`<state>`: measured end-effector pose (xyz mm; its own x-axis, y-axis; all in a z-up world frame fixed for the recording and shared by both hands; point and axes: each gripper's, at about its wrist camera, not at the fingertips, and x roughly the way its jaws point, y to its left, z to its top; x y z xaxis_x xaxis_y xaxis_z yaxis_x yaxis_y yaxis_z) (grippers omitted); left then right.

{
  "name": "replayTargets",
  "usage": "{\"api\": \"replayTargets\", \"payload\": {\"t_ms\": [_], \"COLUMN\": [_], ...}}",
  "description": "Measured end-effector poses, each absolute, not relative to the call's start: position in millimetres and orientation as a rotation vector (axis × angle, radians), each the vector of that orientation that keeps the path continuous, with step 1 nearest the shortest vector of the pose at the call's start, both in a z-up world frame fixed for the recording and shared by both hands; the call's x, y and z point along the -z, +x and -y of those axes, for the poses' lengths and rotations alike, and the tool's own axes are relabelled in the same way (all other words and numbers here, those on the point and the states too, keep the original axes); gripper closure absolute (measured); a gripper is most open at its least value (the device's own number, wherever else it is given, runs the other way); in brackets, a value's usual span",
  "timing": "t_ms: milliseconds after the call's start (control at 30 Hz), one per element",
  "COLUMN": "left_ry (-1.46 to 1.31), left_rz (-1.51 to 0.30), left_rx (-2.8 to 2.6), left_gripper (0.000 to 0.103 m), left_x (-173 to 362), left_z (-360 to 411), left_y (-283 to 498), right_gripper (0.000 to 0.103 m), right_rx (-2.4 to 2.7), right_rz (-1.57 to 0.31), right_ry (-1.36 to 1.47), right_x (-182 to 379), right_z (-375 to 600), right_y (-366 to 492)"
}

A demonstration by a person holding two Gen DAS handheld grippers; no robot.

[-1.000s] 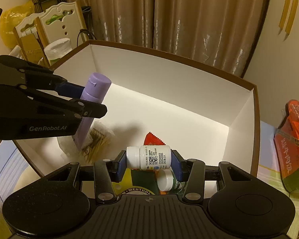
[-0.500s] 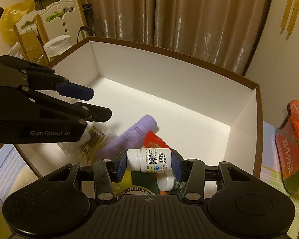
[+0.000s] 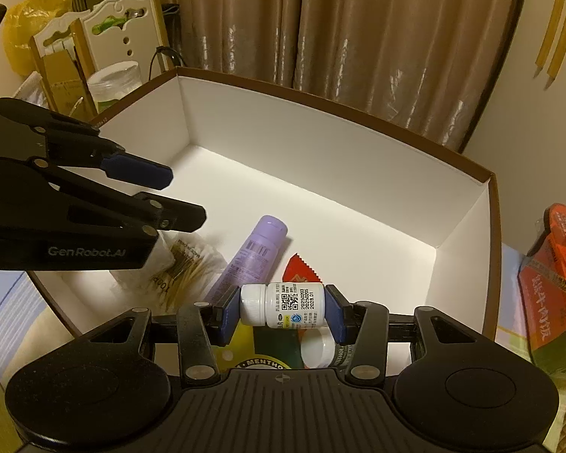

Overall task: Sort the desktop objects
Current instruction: 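Lower both items into the box and open both tools, then withdraw both tools from the box back over the table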

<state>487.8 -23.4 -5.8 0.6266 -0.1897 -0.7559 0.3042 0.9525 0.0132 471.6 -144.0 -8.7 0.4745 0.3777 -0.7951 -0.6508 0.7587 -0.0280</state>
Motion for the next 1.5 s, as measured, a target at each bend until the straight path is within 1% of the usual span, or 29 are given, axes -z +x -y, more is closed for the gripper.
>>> {"api": "replayTargets", "payload": {"t_ms": [33,67,100,133,167,567,767,967,1033,1100,1200,1267,1300,1367,1467,1500], "left_ry": [0.144,0.142,0.141,0.138,0.136,0.128,0.131,0.142,0.142,0.140,0.137,0.134,0.129,0.120,0.101,0.095], "left_rz": [-0.848,-0.848,-0.848,-0.847,-0.846,-0.837,-0.821,-0.789,-0.778,-0.766,-0.742,-0.728,-0.724,-0.718,-0.715,-0.717], "left_rx": [0.282,0.280,0.278,0.275,0.273,0.266,0.264,0.267,0.268,0.267,0.269,0.269,0.268,0.267,0.264,0.262], "left_gripper": [0.068,0.068,0.068,0.066,0.066,0.066,0.066,0.058,0.057,0.054,0.046,0.037,0.035,0.026,0.016,0.015], "left_x": [5.5,5.3,5.1,4.7,4.5,-4.0,-16.0,-34.9,-42.6,-50.9,-63.5,-71.0,-73.8,-77.5,-79.0,-78.3], "left_z": [22.5,21.5,20.7,19.7,18.7,13.3,14.2,18.4,19.7,20.4,20.6,20.7,20.6,21.4,21.9,22.4], "left_y": [487.5,487.2,486.9,486.6,486.2,475.5,464.5,443.6,433.3,421.6,400.3,384.8,376.6,359.4,333.0,323.5], "right_gripper": [0.056,0.053,0.043,0.011,0.004,0.004,0.004,0.004,0.004,0.004,0.004,0.004,0.004,0.004,0.004,0.004], "right_rx": [-0.643,-0.642,-0.640,-0.639,-0.637,-0.629,-0.612,-0.615,-0.617,-0.621,-0.616,-0.614,-0.613,-0.616,-0.616,-0.614], "right_rz": [-0.866,-0.863,-0.860,-0.856,-0.853,-0.822,-0.778,-0.710,-0.688,-0.666,-0.640,-0.640,-0.640,-0.648,-0.669,-0.681], "right_ry": [-0.351,-0.351,-0.352,-0.352,-0.353,-0.370,-0.352,-0.340,-0.331,-0.325,-0.321,-0.306,-0.299,-0.307,-0.313,-0.312], "right_x": [8.2,7.7,7.2,6.7,6.1,-3.0,-22.8,-54.8,-65.8,-75.8,-84.1,-85.7,-86.0,-82.3,-74.0,-69.9], "right_z": [144.1,144.1,144.2,144.3,144.4,147.1,154.4,165.6,172.6,180.3,194.4,205.4,211.3,221.3,239.5,246.4], "right_y": [471.3,470.9,470.6,470.2,469.9,459.9,446.2,418.7,404.0,387.3,358.2,338.6,328.0,306.3,276.0,266.0]}}
